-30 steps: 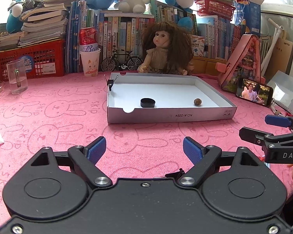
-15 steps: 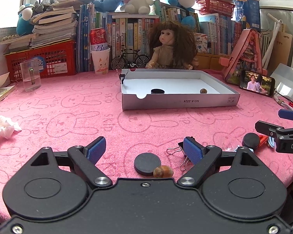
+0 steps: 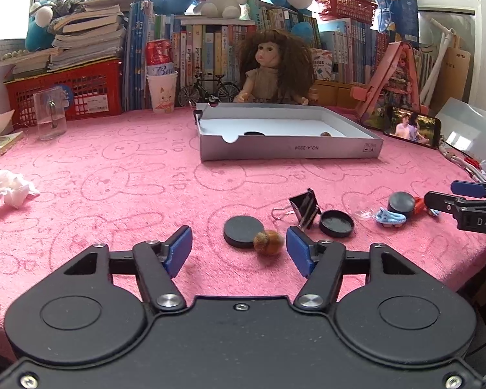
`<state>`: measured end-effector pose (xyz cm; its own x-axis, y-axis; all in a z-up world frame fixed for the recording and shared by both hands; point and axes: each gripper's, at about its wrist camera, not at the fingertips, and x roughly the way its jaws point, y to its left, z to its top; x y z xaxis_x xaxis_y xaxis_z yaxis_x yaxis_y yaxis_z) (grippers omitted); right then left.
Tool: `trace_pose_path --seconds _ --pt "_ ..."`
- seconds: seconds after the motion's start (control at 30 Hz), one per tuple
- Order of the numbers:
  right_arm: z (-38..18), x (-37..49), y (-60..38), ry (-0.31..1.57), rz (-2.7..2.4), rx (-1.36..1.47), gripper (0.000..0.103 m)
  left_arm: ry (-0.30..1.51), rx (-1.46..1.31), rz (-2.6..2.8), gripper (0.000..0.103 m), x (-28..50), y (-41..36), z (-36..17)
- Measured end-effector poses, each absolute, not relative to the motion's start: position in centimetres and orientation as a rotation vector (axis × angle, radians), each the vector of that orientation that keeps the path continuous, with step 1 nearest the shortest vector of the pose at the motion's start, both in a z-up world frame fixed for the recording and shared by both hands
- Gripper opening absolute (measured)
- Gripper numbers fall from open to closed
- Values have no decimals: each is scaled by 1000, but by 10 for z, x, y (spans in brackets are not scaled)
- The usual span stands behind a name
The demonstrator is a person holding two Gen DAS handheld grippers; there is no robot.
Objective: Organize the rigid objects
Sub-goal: 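Move both tools back toward the remaining objects on the cloth, then grasp the brown nut with the left tool while the right tool grasps the blue clip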
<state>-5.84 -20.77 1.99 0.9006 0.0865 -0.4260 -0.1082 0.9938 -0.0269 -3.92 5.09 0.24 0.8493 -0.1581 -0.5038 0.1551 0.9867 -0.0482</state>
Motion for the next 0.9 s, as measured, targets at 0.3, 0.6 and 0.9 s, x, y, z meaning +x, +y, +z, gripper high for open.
trace_pose_path --seconds 0.3,0.6,0.9 --pt "10 -64 -198 451 143 -82 61 544 9 -231 39 -43 34 -1" --pt "9 -65 -189 442 162 -122 43 543 46 -225 25 -30 24 -4" --pt "12 -67 -193 415 133 -105 28 529 55 -220 20 -29 20 -5"
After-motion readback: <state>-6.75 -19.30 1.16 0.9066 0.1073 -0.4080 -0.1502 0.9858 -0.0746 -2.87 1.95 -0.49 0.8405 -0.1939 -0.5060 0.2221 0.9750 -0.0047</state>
